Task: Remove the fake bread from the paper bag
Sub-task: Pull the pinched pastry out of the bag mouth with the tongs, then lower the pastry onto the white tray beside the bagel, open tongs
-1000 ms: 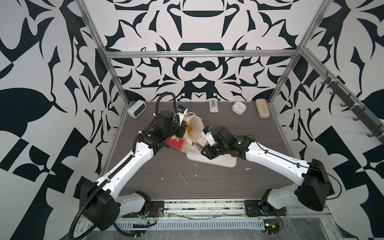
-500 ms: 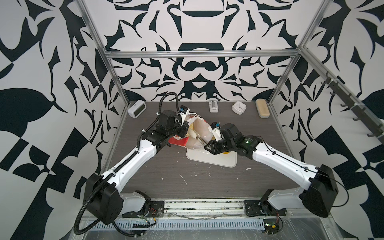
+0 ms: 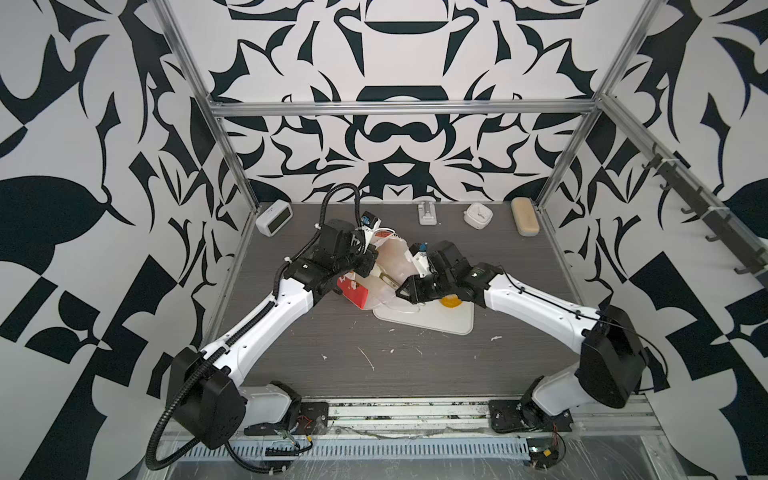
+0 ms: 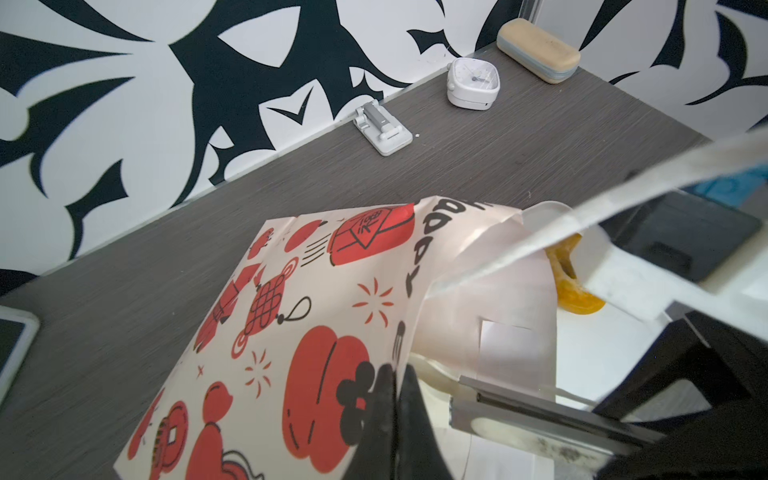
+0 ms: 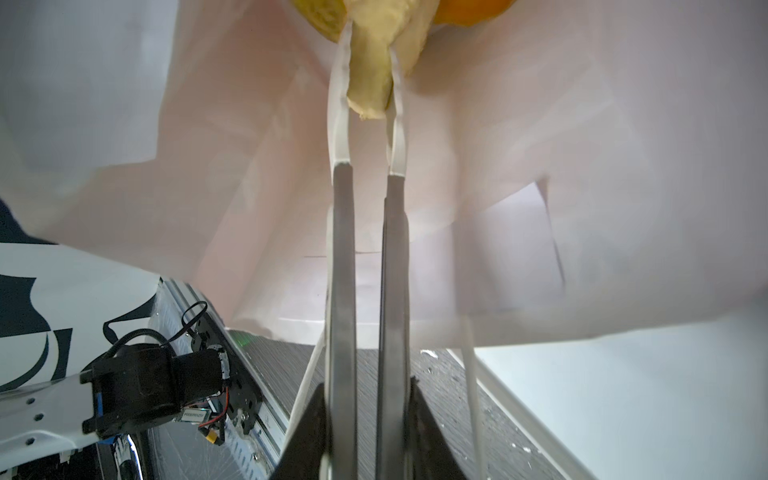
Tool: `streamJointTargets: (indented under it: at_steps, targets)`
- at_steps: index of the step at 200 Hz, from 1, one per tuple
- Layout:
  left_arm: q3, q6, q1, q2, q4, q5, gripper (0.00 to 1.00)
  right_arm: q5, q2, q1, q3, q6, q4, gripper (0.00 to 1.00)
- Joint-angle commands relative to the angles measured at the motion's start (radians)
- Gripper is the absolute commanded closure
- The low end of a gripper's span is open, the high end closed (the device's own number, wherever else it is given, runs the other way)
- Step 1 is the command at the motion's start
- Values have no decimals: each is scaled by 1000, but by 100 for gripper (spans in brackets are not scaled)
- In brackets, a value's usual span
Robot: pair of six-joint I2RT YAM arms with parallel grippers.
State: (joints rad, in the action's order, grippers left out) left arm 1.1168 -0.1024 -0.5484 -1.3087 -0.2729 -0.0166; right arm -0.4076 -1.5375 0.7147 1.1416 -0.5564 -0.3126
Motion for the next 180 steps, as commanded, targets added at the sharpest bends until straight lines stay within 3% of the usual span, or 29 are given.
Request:
streamJointTargets:
  at_steps: [1, 36, 68, 107, 180]
  targets:
    - [31, -42, 2, 1, -23, -74, 100, -33, -37, -4, 116, 36, 74, 92]
    - [42, -76, 5, -27, -8, -111, 100, -76, -119, -32, 222, 41, 32, 92]
    - [24, -82, 7, -48, 34, -119, 100, -136, -91, -76, 209, 12, 17, 93]
    - [-1, -80, 8, -66, 79, -135, 100, -291, 30, -146, 91, -72, 48, 93]
    - [-11, -65, 28, -99, 129, -176, 100, -458, 367, -216, -184, -143, 4, 93]
